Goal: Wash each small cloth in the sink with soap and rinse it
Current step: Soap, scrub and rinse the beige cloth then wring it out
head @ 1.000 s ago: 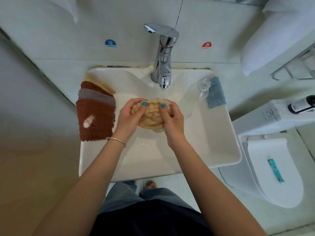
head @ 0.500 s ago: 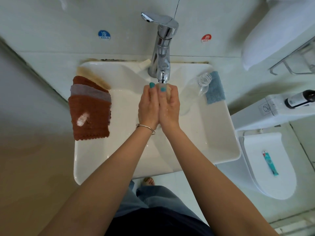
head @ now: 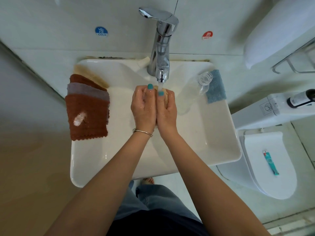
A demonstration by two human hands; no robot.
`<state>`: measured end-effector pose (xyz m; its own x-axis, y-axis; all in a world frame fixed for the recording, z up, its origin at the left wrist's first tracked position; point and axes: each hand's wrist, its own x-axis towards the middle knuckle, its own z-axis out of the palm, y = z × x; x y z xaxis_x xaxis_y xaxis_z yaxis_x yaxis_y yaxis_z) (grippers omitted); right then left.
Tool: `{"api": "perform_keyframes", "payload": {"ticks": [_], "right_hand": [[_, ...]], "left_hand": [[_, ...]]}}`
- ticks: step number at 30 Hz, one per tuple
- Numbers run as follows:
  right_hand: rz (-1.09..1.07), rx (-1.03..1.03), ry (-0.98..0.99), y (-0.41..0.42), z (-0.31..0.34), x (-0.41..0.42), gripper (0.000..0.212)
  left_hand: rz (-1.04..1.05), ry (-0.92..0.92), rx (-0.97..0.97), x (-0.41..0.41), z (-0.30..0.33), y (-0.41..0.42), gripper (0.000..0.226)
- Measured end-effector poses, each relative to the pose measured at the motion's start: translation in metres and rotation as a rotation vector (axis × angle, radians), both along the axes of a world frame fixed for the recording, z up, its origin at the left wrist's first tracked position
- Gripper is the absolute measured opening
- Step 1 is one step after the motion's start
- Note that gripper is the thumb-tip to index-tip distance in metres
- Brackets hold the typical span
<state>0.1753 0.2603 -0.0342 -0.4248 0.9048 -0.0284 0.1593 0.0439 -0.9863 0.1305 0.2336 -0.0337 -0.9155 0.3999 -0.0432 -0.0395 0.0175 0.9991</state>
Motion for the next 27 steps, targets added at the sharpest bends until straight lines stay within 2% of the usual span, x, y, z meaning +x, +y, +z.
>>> {"api": "perform_keyframes", "payload": {"ticks": [3, 5, 7, 8, 10, 12, 13, 14, 15, 16, 17, 18, 19, 20, 22, 24, 27], "right_hand": [[-0.010, -0.020, -0.047, 0.005, 0.000, -0.002, 0.009], [0.003, 0.040, -0.115, 0.007, -0.005, -0.003, 0.011], [0.003, 0.231, -0.211, 0.009, -0.011, -0.004, 0.004], [0.021, 0.342, -0.259, 0.012, -0.014, -0.006, 0.012], [0.105, 0.459, -0.442, 0.021, -0.010, -0.013, 0.019], [0.137, 0.545, -0.605, 0.028, -0.011, -0.016, 0.017], [0.113, 0.579, -0.604, 0.029, -0.010, -0.017, 0.014], [0.083, 0.602, -0.583, 0.029, -0.010, -0.018, 0.010], [0.037, 0.638, -0.555, 0.029, -0.013, -0.020, 0.006], [-0.012, 0.632, -0.572, 0.027, -0.012, -0.022, 0.006], [-0.049, 0.619, -0.579, 0.027, -0.016, -0.024, 0.011], [-0.041, 0.591, -0.575, 0.025, -0.012, -0.024, 0.019], [-0.047, 0.618, -0.542, 0.027, -0.015, -0.024, 0.028], [-0.049, 0.569, -0.485, 0.027, -0.011, -0.022, 0.033], [0.015, 0.441, -0.441, 0.025, -0.009, -0.019, 0.030], [0.084, 0.239, -0.407, 0.019, 0.002, -0.015, 0.029], [0.049, -0.146, -0.270, 0.015, 0.026, -0.010, 0.033]], "left_hand": [[-0.073, -0.020, -0.047, 0.000, -0.002, 0.002, 0.013], [-0.092, -0.013, -0.075, 0.002, -0.002, 0.003, 0.015], [-0.070, 0.055, -0.114, 0.002, -0.005, 0.004, 0.027], [-0.067, 0.093, -0.151, 0.002, -0.002, 0.005, 0.030], [-0.044, 0.129, -0.149, -0.004, 0.001, 0.012, 0.019], [-0.013, 0.145, -0.243, -0.007, 0.008, 0.018, 0.015], [-0.013, 0.140, -0.226, -0.009, 0.008, 0.020, 0.016], [-0.061, -0.003, -0.199, -0.013, 0.012, 0.020, 0.018], [-0.090, -0.024, -0.176, -0.012, 0.016, 0.021, 0.021], [-0.085, 0.076, -0.247, -0.013, 0.015, 0.020, 0.022], [-0.032, 0.060, -0.242, -0.013, 0.014, 0.018, 0.022], [-0.086, 0.058, -0.247, -0.016, 0.009, 0.018, 0.024], [-0.141, -0.054, -0.207, -0.018, 0.005, 0.022, 0.029], [-0.129, 0.015, -0.237, -0.016, 0.000, 0.024, 0.037], [-0.013, -0.062, -0.186, -0.016, -0.002, 0.021, 0.049], [-0.017, -0.057, -0.181, -0.014, 0.000, 0.014, 0.047], [-0.078, -0.142, -0.091, -0.016, 0.005, 0.002, 0.041]]}}
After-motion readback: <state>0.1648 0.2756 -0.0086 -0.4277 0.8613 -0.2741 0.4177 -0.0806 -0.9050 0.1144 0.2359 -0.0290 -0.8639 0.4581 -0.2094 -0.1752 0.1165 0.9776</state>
